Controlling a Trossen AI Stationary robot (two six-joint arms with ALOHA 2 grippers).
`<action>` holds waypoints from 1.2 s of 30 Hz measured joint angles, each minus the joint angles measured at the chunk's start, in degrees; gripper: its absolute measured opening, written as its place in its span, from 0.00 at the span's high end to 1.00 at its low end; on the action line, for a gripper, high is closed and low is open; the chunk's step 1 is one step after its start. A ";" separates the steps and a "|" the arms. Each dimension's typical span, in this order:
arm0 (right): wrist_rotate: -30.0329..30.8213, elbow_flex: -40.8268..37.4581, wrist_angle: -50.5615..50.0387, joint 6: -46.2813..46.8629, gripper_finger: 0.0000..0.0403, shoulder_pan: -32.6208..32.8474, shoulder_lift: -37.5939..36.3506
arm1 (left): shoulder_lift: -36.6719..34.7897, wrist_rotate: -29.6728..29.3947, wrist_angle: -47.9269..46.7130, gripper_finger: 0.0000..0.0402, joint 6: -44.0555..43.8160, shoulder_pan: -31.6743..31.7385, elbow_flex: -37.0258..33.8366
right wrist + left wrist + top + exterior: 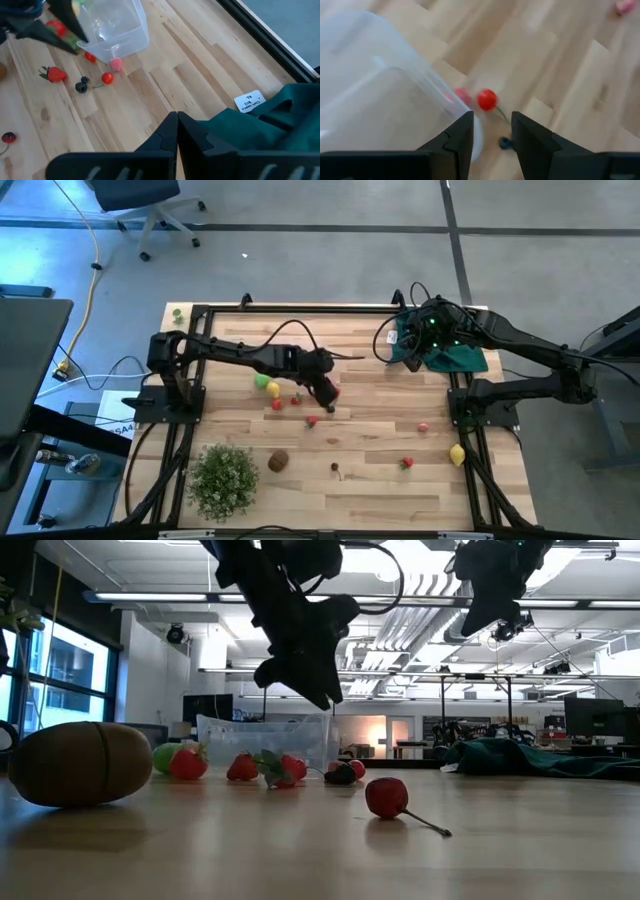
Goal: Pick and placing Produce into tupperware
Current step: Prepare the transparent bin on the table
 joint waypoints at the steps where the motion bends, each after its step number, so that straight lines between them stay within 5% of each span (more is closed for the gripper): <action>1: 0.00 0.00 0.03 0.00 1.00 -0.02 0.01 | 0.00 -0.35 -0.34 0.70 0.42 0.54 0.32; 13: 0.00 0.01 0.28 0.00 1.00 -0.02 0.01 | 0.15 -2.69 -15.28 0.70 5.92 6.67 6.45; 25: 0.02 -0.01 0.34 -0.20 1.00 -0.02 -0.01 | 8.46 5.54 -13.65 0.70 7.86 6.74 6.84; 36: 0.02 -0.01 0.34 -0.42 1.00 -0.02 -0.01 | 8.68 9.00 -1.96 0.70 7.41 2.80 6.92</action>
